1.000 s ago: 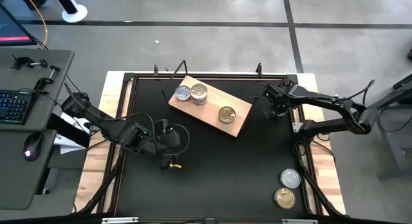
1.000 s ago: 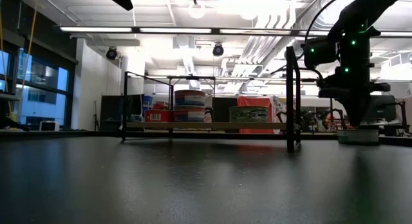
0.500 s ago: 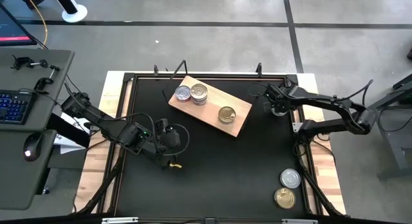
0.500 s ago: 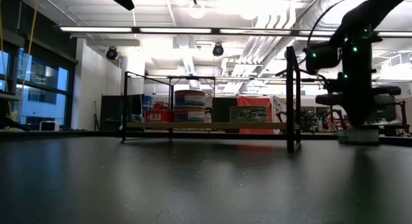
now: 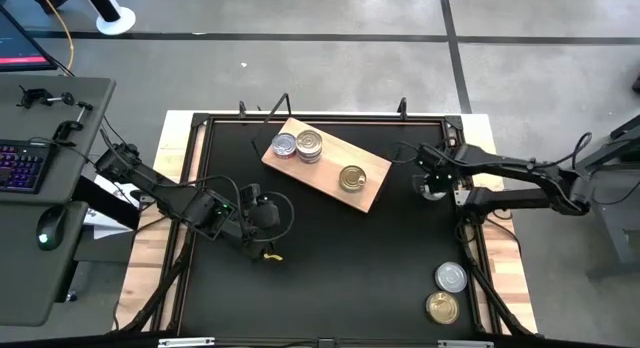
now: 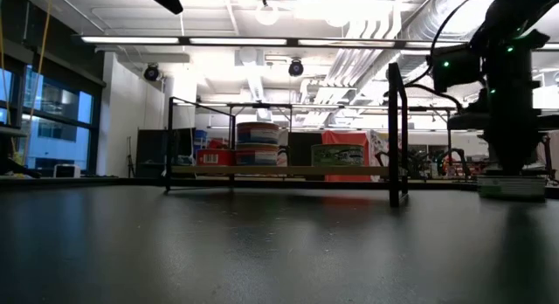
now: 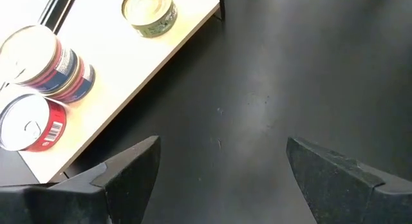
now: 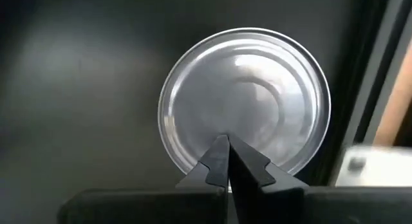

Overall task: Stack canned seafood by type on shelf
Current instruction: Put the top green tuna can on the shelf

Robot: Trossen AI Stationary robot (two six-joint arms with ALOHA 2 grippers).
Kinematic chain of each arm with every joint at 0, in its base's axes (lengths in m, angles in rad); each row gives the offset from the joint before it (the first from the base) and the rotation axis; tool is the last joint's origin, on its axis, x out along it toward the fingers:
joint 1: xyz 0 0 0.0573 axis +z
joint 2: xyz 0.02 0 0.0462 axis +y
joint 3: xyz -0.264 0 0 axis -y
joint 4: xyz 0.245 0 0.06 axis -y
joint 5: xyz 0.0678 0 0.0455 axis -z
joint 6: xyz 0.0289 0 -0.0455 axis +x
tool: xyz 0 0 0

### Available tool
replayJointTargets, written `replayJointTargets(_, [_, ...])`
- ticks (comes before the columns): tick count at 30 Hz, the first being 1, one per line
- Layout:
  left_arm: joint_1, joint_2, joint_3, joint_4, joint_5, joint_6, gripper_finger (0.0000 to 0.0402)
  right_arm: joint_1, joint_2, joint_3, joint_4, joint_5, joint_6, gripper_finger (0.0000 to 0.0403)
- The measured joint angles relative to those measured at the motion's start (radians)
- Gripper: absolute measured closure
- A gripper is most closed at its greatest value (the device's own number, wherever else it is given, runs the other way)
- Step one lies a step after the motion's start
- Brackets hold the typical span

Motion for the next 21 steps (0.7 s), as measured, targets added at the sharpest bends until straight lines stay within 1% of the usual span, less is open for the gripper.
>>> replayJointTargets(4, [0.0,0.0,0.0,0.0,-0.004,0.0,0.0072,0.064,-0.038,-0.007,0.023,-0.011,0.043,0.0403])
replayJointTargets(8, [0.0,0.0,0.0,0.0,-0.019,-0.002,0.0072,0.125,-0.042,-0.007,0.05,-0.044,0.106,0.0403])
replayJointTargets(11, [0.002,0.0,0.0,0.0,-0.027,-0.006,0.0072,0.197,-0.037,-0.007,0.064,-0.047,0.163,0.0403])
replayJointTargets(14, [0.005,0.0,0.0,0.0,-0.033,-0.021,0.0072,0.28,-0.036,-0.007,0.066,-0.042,0.236,0.0403])
replayJointTargets(18, [0.012,0.0,0.0,0.001,-0.058,-0.074,0.0072,0.38,-0.036,-0.006,0.071,0.028,0.32,0.0403])
replayJointTargets(21, [0.018,0.0,0.0,0.002,-0.057,-0.078,0.0072,0.436,-0.036,-0.006,0.089,-0.001,0.341,0.0403])
